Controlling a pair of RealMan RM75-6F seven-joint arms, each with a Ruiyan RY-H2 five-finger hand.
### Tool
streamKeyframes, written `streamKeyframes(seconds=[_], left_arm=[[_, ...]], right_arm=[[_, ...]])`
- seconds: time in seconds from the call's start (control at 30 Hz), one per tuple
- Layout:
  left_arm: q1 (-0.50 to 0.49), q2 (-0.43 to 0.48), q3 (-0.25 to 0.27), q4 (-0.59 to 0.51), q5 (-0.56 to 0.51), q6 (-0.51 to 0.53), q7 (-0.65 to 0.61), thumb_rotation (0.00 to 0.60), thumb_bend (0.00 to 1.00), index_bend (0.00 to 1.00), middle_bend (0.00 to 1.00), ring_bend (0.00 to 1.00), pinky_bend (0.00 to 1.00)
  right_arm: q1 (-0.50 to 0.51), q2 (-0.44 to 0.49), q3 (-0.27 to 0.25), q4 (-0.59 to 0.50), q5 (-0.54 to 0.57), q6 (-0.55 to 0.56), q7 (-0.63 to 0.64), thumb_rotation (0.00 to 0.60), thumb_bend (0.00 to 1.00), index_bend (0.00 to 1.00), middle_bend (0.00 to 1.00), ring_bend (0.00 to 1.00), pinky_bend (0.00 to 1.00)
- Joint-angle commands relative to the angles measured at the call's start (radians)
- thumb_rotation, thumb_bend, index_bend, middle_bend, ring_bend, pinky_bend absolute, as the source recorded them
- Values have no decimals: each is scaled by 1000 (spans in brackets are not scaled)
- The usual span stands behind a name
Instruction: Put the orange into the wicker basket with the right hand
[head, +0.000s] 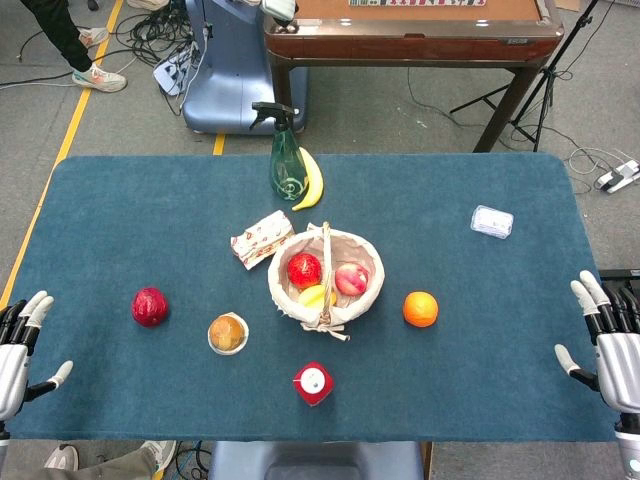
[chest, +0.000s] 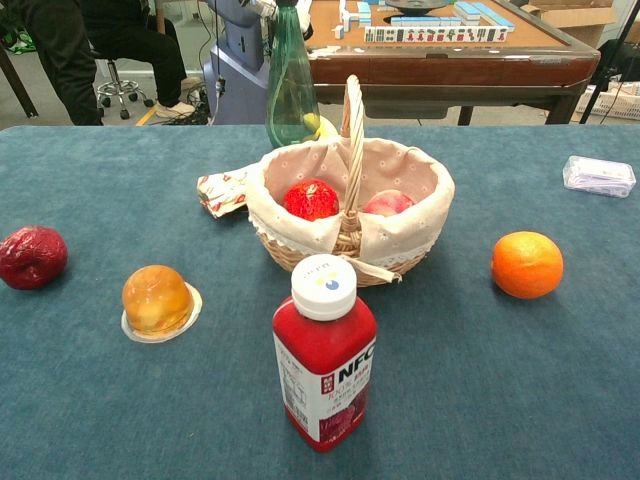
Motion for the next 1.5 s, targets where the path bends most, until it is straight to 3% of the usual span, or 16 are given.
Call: streamKeyframes(seconds=[0.03, 0.37, 0.57, 0.87, 1.23, 1.5], left_arm=[[0, 0, 0, 0, 0, 0, 0, 600, 246, 40, 0, 0, 40], [4, 0, 2, 0, 2, 6, 0, 600, 246, 39, 0, 0, 40], [3, -1, 3, 0, 5, 4, 1, 600, 246, 39, 0, 0, 40], [7, -2, 5, 0, 10, 11, -1, 600, 246, 40, 0, 0, 40], [17, 2, 8, 1, 6, 19, -4, 600, 246, 39, 0, 0, 40], [20, 2, 7, 9, -1, 17, -11, 600, 246, 39, 0, 0, 40]], right_arm=[[-1, 0, 0, 0, 0, -1, 0, 600, 247, 0, 64, 0, 53], [9, 3, -6, -9, -2, -27, -14, 600, 247, 0, 85, 0, 70], [47, 1, -12, -37, 17, -112, -67, 600, 212, 0, 99, 0, 77], [190, -28, 30, -61, 103, -335, -161, 600, 166, 0, 115, 0, 92], [403, -160, 81, 17, 253, -614, -258, 600, 166, 62, 189, 28, 141], [502, -265, 93, 99, 347, -702, -322, 600, 165, 63, 189, 28, 150]])
